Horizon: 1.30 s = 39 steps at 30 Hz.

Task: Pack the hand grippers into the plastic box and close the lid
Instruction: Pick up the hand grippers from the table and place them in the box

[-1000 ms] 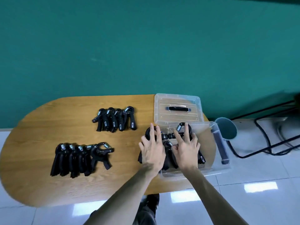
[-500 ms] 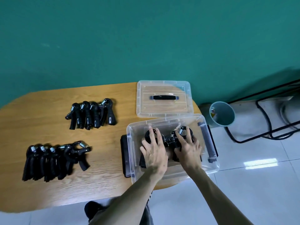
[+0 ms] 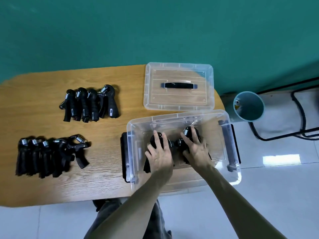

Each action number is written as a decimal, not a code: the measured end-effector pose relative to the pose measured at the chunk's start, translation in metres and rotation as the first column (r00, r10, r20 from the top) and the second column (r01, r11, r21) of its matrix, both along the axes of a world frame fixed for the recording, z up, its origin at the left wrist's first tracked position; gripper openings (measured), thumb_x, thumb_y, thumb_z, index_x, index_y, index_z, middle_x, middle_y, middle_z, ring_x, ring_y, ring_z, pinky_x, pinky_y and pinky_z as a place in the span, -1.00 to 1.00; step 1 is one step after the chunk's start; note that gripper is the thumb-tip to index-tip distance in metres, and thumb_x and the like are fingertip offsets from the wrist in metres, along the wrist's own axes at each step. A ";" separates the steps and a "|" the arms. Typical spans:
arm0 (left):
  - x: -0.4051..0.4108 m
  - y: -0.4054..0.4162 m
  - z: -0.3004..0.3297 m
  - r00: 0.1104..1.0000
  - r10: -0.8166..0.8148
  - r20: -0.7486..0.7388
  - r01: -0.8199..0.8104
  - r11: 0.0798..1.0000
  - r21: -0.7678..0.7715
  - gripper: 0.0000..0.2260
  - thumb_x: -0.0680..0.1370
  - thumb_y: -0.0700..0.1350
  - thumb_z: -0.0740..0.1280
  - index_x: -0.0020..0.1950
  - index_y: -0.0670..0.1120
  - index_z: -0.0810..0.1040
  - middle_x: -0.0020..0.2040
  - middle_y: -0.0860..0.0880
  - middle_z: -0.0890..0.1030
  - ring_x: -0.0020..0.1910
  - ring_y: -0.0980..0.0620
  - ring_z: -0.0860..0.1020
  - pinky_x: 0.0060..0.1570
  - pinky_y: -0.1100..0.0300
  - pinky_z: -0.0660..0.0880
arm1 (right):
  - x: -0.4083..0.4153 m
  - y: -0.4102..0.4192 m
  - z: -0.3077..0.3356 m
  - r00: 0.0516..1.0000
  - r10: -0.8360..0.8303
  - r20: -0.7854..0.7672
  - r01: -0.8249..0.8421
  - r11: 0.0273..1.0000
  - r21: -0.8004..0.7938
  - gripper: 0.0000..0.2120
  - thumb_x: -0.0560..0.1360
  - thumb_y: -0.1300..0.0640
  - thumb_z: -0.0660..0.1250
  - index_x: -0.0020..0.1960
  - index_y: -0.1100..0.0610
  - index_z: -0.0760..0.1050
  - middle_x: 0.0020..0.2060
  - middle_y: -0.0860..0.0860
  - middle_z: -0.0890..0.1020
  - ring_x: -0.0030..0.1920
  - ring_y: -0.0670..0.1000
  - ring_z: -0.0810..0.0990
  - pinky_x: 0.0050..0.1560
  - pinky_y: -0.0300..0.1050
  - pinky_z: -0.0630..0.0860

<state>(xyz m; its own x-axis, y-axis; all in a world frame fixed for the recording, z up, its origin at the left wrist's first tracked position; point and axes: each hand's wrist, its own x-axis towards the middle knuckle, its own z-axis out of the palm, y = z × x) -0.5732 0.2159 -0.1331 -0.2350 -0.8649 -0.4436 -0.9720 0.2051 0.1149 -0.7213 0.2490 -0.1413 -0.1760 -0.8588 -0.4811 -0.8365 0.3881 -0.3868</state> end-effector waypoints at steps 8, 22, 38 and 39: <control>0.000 -0.001 -0.013 1.000 -0.017 0.000 0.017 0.999 -0.036 -0.05 0.42 -0.37 0.39 0.65 -0.06 -0.09 0.64 -0.21 -0.21 0.06 -0.21 0.36 -0.03 -0.06 0.41 | 0.000 0.001 -0.015 0.996 0.080 -0.049 -0.083 0.995 -0.060 -0.22 0.55 0.26 0.27 0.54 -0.23 -0.06 0.56 -0.07 -0.37 0.55 0.34 -0.04 0.36 0.32 0.36; 0.012 -0.007 0.007 0.993 0.039 -0.111 -0.049 0.995 -0.092 -0.35 0.64 0.02 0.21 0.67 -0.05 -0.01 0.65 -0.23 -0.03 0.38 -0.32 0.36 0.21 -0.18 0.39 | 0.012 0.001 0.027 0.959 -0.034 -0.281 0.023 0.999 -0.042 -0.49 0.67 -0.13 0.00 0.59 -0.09 0.07 0.61 0.16 -0.04 0.54 0.31 0.08 0.48 0.34 0.06; 0.128 -0.058 0.095 0.967 -0.157 -0.199 0.093 0.950 -0.297 -0.44 0.67 0.08 0.02 0.65 -0.05 0.03 0.62 -0.15 0.18 0.58 -0.26 0.15 0.48 -0.21 0.18 | 0.133 -0.047 0.112 0.902 -0.014 -0.431 -0.102 0.964 -0.244 -0.50 0.66 -0.13 -0.06 0.58 -0.11 0.12 0.56 0.21 0.17 0.49 0.32 0.23 0.43 0.33 0.23; 0.142 -0.060 0.097 0.972 -0.139 -0.192 0.079 0.954 -0.288 -0.44 0.68 0.08 -0.01 0.66 -0.04 0.02 0.63 -0.15 0.15 0.58 -0.26 0.13 0.48 -0.22 0.17 | 0.144 -0.051 0.115 0.901 0.003 -0.434 -0.121 0.962 -0.244 -0.52 0.68 -0.12 -0.07 0.58 -0.11 0.11 0.57 0.20 0.16 0.50 0.32 0.23 0.43 0.33 0.24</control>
